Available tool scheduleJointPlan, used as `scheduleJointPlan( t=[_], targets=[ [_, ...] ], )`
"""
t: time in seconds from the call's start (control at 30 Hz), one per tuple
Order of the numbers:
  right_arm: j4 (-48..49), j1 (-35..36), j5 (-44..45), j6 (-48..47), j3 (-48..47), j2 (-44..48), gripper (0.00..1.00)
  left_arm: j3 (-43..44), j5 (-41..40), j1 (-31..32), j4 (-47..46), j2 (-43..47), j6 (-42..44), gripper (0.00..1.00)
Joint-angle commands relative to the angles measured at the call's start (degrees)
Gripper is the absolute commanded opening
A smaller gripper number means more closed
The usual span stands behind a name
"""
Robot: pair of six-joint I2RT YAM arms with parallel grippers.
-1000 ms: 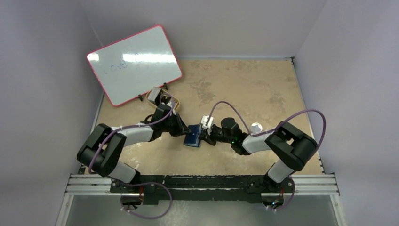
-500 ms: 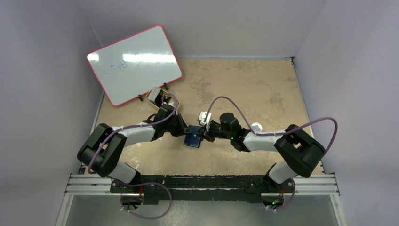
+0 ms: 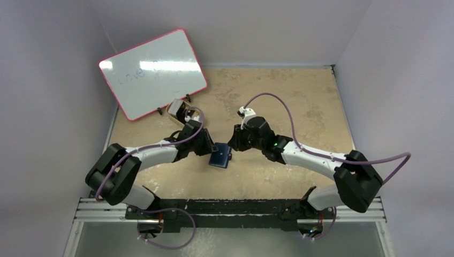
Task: Put the credit cards into the card holder
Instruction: Close the card holder at the center of the board.
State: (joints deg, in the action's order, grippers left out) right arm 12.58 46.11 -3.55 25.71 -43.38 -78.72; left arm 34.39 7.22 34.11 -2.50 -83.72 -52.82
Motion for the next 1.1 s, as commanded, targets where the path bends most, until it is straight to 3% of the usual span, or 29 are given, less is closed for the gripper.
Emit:
scheduleJointPlan(
  t=[0.0, 0.3, 0.57, 1.07],
  targets=[
    [-8.87, -0.01, 2.96, 15.43, 1.0, -1.51, 0.25, 1.9, -3.52, 2.67, 4.88, -1.93, 2.33, 0.23],
    [-2.57, -1.68, -0.53, 23.93, 5.11, -2.82, 0.21, 3.69, -8.85, 5.85, 7.66, -3.48, 1.34, 0.12],
    [-10.83, -2.38, 4.86, 29.02, 4.65, 2.05, 0.31, 2.8, -13.01, 8.03, 5.84, -1.86, -2.0, 0.1],
    [-9.59, -2.42, 1.56, 33.25, 7.21, 2.22, 0.25, 1.39, -18.2, 10.88, 2.46, -0.19, -7.77, 0.07]
  ],
)
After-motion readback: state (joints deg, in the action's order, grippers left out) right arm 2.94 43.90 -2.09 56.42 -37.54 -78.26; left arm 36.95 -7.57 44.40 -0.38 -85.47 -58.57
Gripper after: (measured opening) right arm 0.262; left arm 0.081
